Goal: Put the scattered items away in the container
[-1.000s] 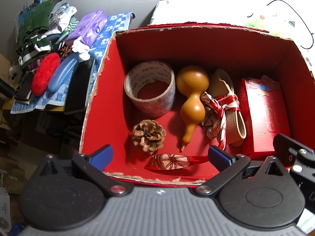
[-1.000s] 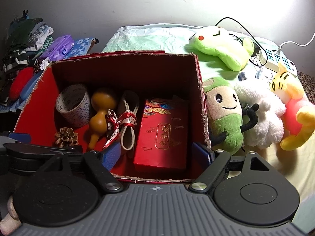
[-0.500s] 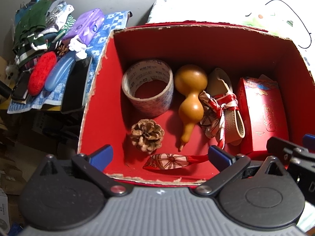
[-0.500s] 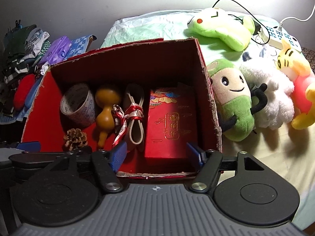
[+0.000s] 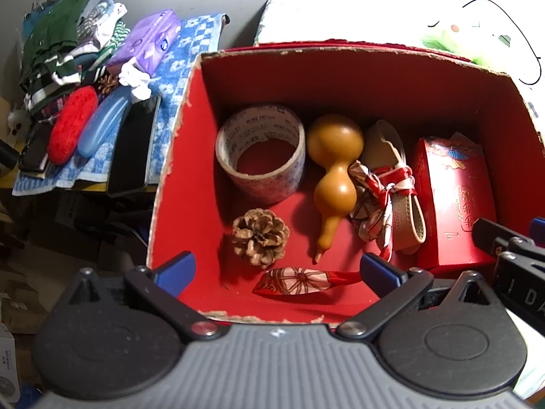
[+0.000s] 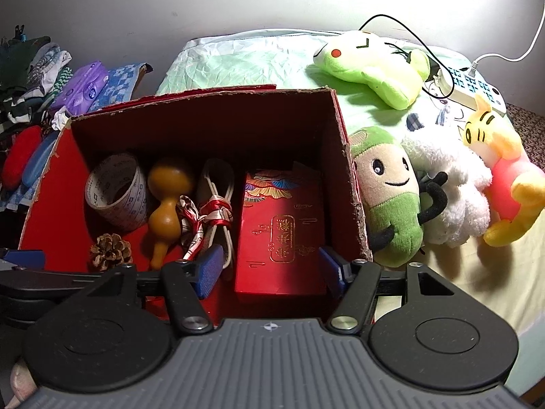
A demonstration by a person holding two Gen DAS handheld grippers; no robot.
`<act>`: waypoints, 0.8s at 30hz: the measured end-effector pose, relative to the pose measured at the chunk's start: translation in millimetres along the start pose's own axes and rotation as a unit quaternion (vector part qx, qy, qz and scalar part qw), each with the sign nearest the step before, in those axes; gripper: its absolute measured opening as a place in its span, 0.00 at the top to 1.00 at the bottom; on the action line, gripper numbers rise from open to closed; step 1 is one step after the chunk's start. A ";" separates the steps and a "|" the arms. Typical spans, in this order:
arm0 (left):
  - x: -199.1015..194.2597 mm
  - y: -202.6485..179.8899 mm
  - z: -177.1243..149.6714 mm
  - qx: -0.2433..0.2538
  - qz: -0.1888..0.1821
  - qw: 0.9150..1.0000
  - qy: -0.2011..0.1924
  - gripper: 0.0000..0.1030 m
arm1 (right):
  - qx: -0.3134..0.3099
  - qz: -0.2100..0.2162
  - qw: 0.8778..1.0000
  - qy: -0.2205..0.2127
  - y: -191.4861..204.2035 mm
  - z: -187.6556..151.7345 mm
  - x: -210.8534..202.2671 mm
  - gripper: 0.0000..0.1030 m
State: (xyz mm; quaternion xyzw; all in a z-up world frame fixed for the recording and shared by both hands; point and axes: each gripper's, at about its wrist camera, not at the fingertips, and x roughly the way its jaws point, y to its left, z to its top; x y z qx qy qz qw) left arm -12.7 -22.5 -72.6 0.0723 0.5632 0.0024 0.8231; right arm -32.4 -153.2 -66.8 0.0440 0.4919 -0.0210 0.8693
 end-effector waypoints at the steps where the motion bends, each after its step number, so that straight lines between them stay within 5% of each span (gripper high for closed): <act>1: -0.1 -0.3 0.5 0.001 0.000 1.000 0.000 0.01 | 0.000 0.001 1.000 0.000 0.4 0.1 0.0 0.38; 24: 6.8 2.2 -2.4 -0.011 0.006 1.000 0.016 0.01 | 0.005 0.020 0.999 0.028 -1.9 -5.0 8.6 0.37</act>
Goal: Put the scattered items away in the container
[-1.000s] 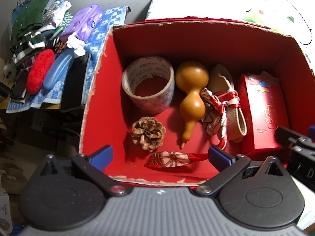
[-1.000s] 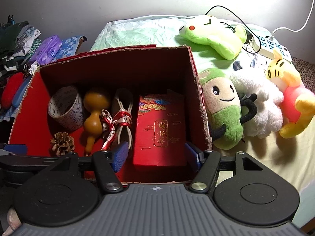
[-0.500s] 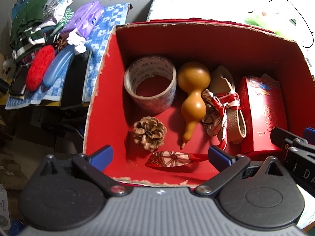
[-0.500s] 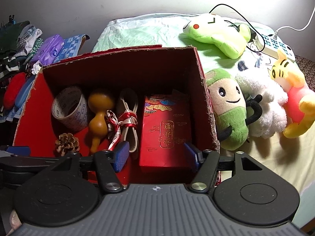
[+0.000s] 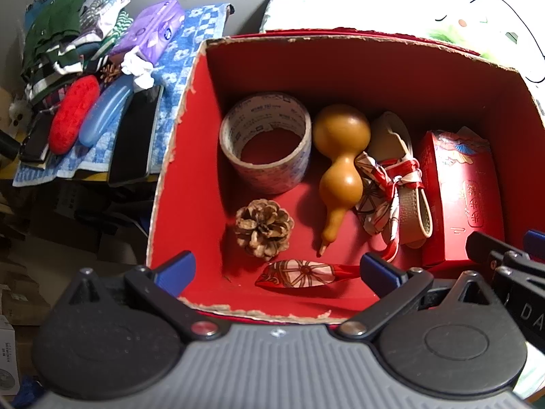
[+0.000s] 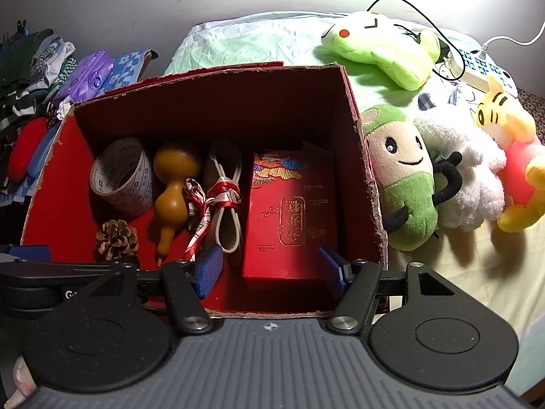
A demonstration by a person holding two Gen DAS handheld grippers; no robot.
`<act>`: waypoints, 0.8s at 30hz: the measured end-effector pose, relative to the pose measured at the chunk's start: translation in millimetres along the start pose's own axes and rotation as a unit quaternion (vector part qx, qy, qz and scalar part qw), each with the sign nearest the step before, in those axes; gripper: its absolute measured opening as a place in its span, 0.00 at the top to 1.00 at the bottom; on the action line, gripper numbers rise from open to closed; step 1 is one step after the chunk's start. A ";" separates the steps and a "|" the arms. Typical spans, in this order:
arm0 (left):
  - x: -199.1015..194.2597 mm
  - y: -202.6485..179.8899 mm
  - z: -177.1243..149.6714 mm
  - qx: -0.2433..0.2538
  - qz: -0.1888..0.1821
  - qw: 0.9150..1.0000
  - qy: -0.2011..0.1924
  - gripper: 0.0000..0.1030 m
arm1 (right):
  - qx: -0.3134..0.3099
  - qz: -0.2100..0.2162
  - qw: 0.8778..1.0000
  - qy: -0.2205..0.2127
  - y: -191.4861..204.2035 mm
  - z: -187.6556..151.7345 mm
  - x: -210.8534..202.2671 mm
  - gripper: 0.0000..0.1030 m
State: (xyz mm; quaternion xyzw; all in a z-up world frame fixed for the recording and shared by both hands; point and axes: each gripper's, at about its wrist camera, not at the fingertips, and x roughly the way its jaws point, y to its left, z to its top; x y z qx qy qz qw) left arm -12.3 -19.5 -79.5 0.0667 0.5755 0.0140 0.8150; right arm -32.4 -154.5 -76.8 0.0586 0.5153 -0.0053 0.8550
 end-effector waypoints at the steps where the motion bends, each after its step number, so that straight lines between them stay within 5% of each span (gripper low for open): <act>1: 0.1 -0.1 0.0 0.000 0.001 1.000 0.000 0.01 | 0.000 0.000 1.000 0.001 -0.5 -0.4 0.4 0.37; 24: 0.3 -5.2 -3.2 0.009 0.019 1.000 -0.011 0.01 | -0.014 0.009 1.000 -0.016 -6.2 -7.6 -5.2 0.37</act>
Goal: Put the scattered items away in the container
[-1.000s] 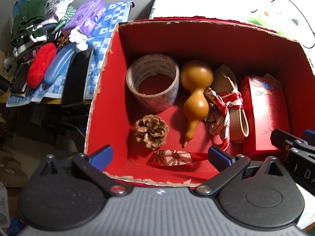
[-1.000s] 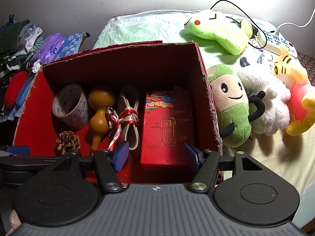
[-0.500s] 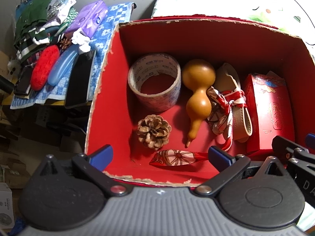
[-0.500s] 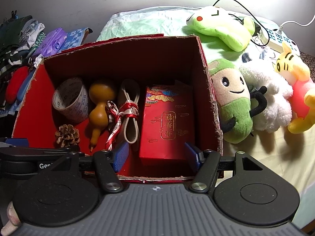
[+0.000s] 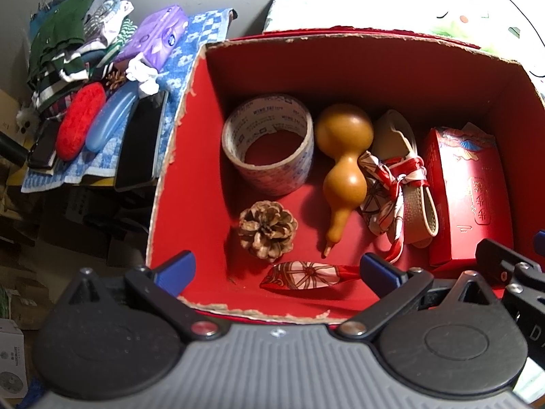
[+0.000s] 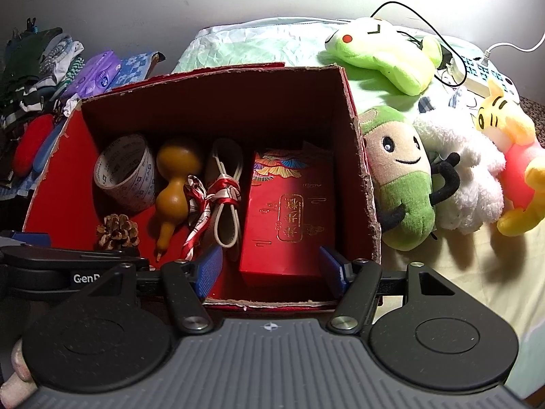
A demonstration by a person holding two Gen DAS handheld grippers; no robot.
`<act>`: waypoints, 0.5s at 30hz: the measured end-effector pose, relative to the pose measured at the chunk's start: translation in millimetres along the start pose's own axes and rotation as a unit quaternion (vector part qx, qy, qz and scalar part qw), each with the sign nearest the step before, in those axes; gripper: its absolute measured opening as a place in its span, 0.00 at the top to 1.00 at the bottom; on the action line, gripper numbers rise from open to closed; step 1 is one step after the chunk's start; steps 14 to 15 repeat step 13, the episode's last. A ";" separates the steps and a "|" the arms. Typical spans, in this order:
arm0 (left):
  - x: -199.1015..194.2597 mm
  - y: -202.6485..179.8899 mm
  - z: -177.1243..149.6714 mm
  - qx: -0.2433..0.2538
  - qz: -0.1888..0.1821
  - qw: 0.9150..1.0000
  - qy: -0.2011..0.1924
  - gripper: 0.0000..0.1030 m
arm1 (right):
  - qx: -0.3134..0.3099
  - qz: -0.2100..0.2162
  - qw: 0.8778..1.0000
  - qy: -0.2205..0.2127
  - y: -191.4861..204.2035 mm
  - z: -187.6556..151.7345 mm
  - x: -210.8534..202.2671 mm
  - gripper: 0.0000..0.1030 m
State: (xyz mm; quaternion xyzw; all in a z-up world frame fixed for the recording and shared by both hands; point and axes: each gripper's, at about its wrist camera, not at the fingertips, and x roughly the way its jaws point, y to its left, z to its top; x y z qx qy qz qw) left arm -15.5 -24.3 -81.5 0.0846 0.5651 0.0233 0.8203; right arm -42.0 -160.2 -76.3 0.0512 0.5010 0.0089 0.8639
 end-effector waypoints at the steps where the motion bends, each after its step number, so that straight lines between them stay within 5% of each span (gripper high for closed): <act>1: -0.1 -0.1 -0.2 0.000 0.000 1.000 -0.001 0.01 | 0.000 0.000 1.000 -0.001 0.0 -0.5 -0.2 0.37; 15: 2.5 -2.3 -3.6 -0.003 -0.004 1.000 -0.016 0.01 | -0.011 -0.003 1.000 -0.011 0.5 -4.2 -2.8 0.37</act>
